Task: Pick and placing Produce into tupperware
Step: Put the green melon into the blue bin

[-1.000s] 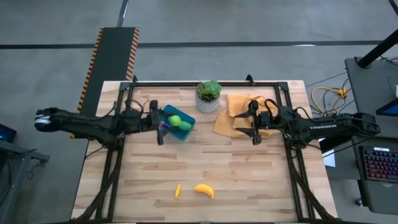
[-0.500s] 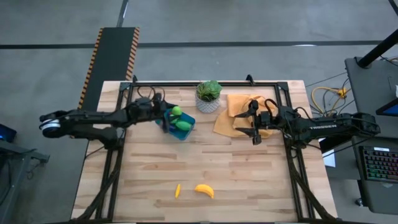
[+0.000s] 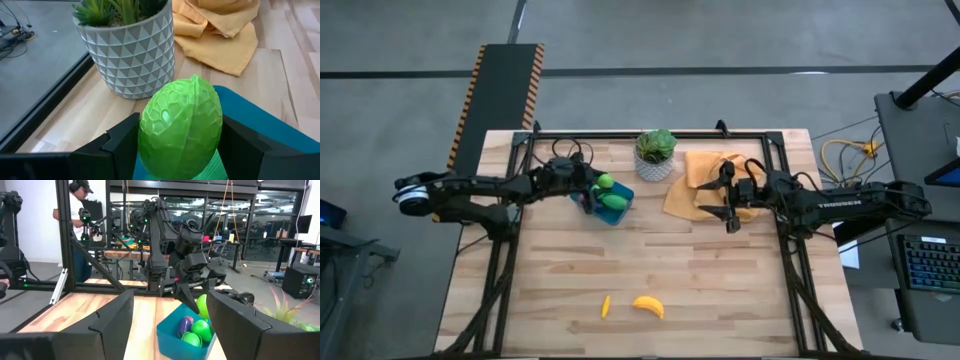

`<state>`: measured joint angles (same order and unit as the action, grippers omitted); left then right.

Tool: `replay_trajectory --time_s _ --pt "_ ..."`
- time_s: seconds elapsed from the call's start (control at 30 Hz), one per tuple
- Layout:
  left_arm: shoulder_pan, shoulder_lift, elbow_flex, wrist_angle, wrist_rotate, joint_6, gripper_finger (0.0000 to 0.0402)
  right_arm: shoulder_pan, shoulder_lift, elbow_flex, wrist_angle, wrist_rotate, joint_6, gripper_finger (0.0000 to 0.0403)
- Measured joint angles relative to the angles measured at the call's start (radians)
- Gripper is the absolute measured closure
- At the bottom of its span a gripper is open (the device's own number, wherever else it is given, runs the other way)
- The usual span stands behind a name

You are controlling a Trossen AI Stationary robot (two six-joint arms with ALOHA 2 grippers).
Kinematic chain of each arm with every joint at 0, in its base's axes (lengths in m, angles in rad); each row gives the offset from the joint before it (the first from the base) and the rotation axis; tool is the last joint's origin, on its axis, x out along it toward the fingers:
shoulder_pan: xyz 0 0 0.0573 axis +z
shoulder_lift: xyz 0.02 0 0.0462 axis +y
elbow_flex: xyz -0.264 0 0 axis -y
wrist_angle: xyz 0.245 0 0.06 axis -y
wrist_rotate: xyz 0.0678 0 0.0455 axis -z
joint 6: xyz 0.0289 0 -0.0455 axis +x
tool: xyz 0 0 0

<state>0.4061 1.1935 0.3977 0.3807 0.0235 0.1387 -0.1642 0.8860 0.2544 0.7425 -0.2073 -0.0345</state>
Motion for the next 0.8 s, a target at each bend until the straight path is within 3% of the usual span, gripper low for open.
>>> replay_trajectory --time_s 0.63,0.8 --pt "0.000 0.089 0.000 0.004 0.000 0.000 0.0193 0.000 0.000 0.000 -0.009 0.000 -0.004 0.0165" --pt "0.000 0.100 0.000 0.004 0.000 -0.001 0.0174 0.000 0.000 0.000 -0.009 0.000 -0.004 0.0159"
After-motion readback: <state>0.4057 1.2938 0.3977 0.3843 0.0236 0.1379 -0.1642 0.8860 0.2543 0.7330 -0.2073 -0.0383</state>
